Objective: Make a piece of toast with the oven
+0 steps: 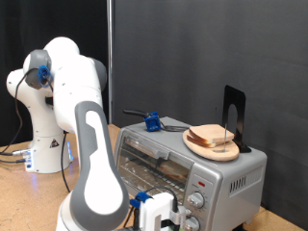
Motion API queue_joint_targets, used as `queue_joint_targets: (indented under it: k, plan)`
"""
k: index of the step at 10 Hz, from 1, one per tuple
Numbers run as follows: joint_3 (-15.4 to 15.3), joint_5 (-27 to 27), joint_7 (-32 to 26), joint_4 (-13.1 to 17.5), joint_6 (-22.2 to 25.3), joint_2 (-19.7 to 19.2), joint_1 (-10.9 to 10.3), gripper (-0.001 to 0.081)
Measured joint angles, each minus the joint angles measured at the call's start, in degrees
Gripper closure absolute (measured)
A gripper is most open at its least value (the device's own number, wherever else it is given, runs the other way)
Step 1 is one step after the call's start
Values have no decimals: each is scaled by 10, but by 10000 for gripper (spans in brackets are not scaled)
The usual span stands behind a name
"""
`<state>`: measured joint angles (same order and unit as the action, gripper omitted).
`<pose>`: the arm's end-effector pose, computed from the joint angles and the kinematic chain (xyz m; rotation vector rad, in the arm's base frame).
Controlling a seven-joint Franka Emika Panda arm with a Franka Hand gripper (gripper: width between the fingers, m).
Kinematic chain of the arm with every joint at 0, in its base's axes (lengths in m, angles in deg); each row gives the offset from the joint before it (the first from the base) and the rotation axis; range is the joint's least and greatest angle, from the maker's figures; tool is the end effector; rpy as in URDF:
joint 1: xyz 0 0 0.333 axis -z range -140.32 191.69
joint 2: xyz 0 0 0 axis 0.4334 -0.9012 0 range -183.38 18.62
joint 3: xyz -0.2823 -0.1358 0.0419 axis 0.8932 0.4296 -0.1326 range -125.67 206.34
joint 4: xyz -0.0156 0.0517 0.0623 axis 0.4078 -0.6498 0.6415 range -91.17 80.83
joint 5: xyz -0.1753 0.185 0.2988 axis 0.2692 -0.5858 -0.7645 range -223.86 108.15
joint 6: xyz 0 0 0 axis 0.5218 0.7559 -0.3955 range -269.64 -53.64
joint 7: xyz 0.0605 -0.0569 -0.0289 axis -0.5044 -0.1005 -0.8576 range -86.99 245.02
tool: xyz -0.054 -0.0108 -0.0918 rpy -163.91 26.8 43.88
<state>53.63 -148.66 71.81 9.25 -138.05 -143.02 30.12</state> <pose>0.6983 -0.0573 0.1313 -1.5631 0.6622 0.4185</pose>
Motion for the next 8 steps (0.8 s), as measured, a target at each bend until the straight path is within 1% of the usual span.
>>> queue_joint_targets:
  k: [3,8]
  plan:
    - [-7,0,0,4,0,-5,-8,-2]
    - [-9,0,0,2,0,-5,-13,-2]
